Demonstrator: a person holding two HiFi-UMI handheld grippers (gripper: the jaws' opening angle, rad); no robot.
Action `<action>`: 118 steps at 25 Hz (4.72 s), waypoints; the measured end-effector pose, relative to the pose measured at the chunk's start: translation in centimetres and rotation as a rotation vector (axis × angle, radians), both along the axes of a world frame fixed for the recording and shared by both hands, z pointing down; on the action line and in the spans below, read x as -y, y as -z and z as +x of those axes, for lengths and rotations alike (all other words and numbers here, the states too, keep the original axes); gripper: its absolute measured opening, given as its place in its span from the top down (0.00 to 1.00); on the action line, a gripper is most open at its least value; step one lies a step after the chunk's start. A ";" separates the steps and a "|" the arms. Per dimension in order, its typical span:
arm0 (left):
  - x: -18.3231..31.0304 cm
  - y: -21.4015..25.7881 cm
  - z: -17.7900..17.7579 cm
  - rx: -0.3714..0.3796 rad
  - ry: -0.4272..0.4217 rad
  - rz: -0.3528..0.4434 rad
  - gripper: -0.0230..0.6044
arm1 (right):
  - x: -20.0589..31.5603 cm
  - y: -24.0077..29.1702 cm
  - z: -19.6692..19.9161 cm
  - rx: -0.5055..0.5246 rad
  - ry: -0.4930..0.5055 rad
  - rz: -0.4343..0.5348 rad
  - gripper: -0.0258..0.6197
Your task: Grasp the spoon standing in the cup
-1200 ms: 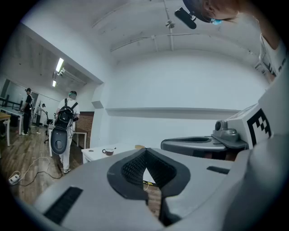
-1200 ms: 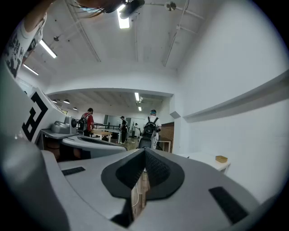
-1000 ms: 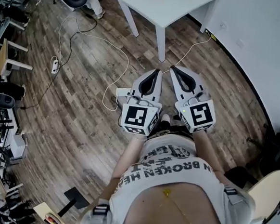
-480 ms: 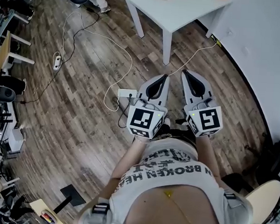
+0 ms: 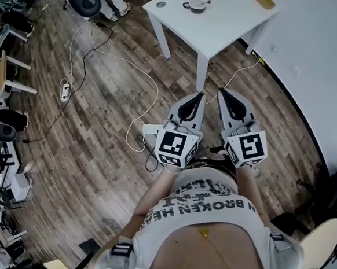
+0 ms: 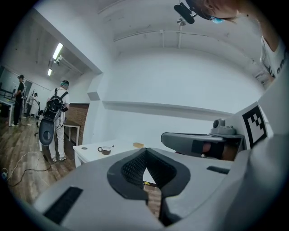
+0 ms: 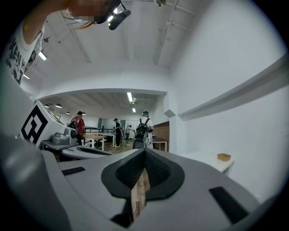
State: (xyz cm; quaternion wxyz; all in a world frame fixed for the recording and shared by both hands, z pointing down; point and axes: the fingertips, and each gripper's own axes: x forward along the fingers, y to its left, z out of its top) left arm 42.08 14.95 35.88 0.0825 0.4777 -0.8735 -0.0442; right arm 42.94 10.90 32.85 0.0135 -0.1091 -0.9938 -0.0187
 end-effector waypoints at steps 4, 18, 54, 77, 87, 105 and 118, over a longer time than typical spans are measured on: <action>-0.4 0.5 -4.2 0.005 -0.028 0.008 0.97 | -0.2 0.7 -4.2 0.013 -0.030 0.003 0.95; -4.2 -0.5 -14.5 -0.011 -0.029 0.001 0.97 | -3.3 -0.6 -14.0 -0.006 -0.065 -0.005 0.95; 10.3 -1.2 -41.7 -0.045 0.040 -0.035 0.97 | 11.8 -0.6 -42.4 -0.020 0.018 -0.025 0.95; 11.6 -2.2 -58.3 -0.041 -0.412 -0.023 0.97 | 13.1 -1.9 -56.0 -0.020 -0.452 -0.023 0.95; 12.5 -3.2 -61.0 -0.043 -0.548 -0.048 0.97 | 12.9 -3.5 -57.1 -0.051 -0.589 -0.052 0.95; 20.5 -4.0 -59.9 0.006 -0.559 -0.099 0.97 | 22.5 -5.6 -55.3 -0.090 -0.623 -0.101 0.95; 26.8 -6.6 -63.0 0.010 -0.769 -0.181 0.97 | 26.3 -9.3 -58.4 -0.150 -0.770 -0.166 0.95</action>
